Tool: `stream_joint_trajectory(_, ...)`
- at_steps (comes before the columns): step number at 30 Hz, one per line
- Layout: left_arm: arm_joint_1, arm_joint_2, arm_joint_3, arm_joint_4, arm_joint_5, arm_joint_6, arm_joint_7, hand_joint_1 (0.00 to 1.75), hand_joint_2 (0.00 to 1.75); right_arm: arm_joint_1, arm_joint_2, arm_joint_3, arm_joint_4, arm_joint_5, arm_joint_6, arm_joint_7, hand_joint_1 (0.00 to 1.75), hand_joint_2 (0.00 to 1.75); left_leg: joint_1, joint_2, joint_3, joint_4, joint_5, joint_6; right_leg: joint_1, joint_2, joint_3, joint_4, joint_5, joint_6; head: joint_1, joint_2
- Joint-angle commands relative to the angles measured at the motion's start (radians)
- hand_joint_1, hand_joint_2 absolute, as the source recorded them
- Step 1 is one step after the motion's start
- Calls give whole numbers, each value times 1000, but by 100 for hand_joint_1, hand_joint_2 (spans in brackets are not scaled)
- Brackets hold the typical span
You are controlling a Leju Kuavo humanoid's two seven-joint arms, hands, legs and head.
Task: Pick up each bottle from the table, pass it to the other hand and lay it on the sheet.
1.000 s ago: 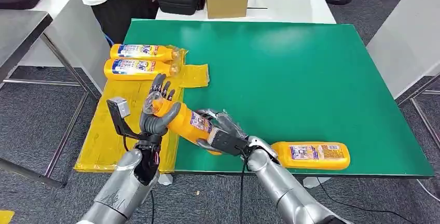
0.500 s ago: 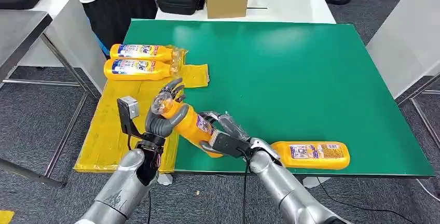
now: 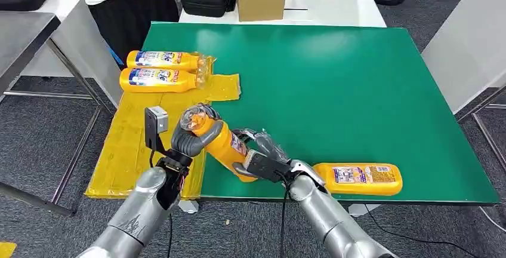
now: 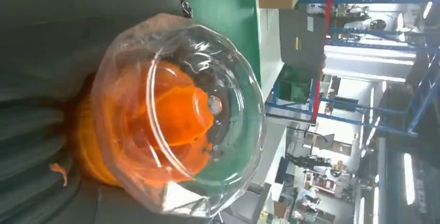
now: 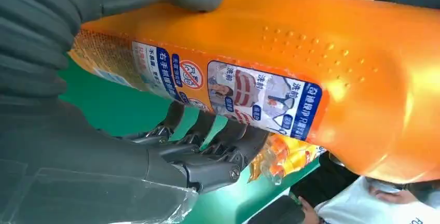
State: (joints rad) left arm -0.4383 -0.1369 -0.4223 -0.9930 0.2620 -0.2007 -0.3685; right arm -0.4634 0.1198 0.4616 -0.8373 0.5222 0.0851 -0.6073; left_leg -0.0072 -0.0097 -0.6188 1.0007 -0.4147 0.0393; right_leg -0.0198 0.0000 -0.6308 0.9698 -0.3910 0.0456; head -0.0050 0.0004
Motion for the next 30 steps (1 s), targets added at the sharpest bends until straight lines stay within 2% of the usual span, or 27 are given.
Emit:
stream_joint_trajectory(1, -35, 56, -40, 67, -24, -20, 5, 175, 175, -24, -10, -28, -19, 0, -19, 3, 175, 175, 1, 2, 7, 0, -3, -3, 2, 1, 6, 0, -2, -2, 0, 0)
stream_joint_trajectory(8, -38, 52, -23, 50, -38, -18, 7, 175, 175, -10, 1, -74, -63, -11, -78, 14, 175, 175, 0, 2, 4, 0, -2, -2, 1, 1, 4, 0, -2, -2, 0, 0)
stream_joint_trajectory(9, -35, 50, -20, 45, -43, -18, 8, 175, 175, -6, 6, -85, -74, -18, -87, 17, 143, 175, 0, 1, 2, 0, -1, -1, 0, 1, 2, 0, 0, -1, 0, 0)
stream_joint_trajectory(10, -32, 46, -16, 42, -42, -15, 8, 175, 175, -2, 14, -103, -80, -29, -103, 28, 80, 175, 1, 2, 6, 0, -3, -2, 1, 2, 5, 0, -2, -2, 0, 0)
stream_joint_trajectory(11, -27, 43, -9, 34, -42, -9, 8, 175, 175, -1, 15, -104, -86, -22, -122, 52, 0, 0, 0, 2, 4, 0, -2, -2, 0, 1, 3, 0, -1, -2, 0, 0)
stream_joint_trajectory(12, -27, 40, -5, 32, -41, -6, 8, 175, 175, 2, 18, -108, -92, -20, -138, 54, 0, 0, 1, 3, 7, 1, -4, -3, 2, 2, 6, 1, -3, -2, 0, 0)
stream_joint_trajectory(15, -32, 34, 3, 32, -42, -1, 7, 175, 175, 4, 17, -109, -93, -22, -136, 55, 0, 0, 0, 2, 2, -1, -1, -1, 0, 1, 2, 0, -1, -1, -1, 0)
stream_joint_trajectory(18, -37, 26, 20, 38, -39, 13, 7, 175, 175, 14, 20, -124, -103, -44, -143, 45, 0, 0, 2, 1, 7, 0, -3, -3, 2, 0, 7, 0, -3, -2, 0, 0)
stream_joint_trajectory(24, -32, 17, 37, 41, -38, 31, 6, 175, 175, 22, 22, -130, -109, -55, -145, 37, 0, 0, 0, 1, 3, -1, -1, -1, 0, 0, 2, 0, -1, -1, 0, 0)
stream_joint_trajectory(27, -32, 17, 37, 41, -38, 31, 6, 175, 175, 22, 22, -130, -109, -55, -145, 37, 0, 0, 2, 2, 7, 0, -3, -3, 2, 1, 7, 0, -3, -2, 0, 0)
stream_joint_trajectory(30, -32, 17, 37, 41, -38, 31, 6, 175, 175, 22, 22, -130, -109, -55, -145, 37, 0, 0, 0, 1, 3, -1, -1, -1, 1, 0, 3, 0, -1, -1, 0, 0)
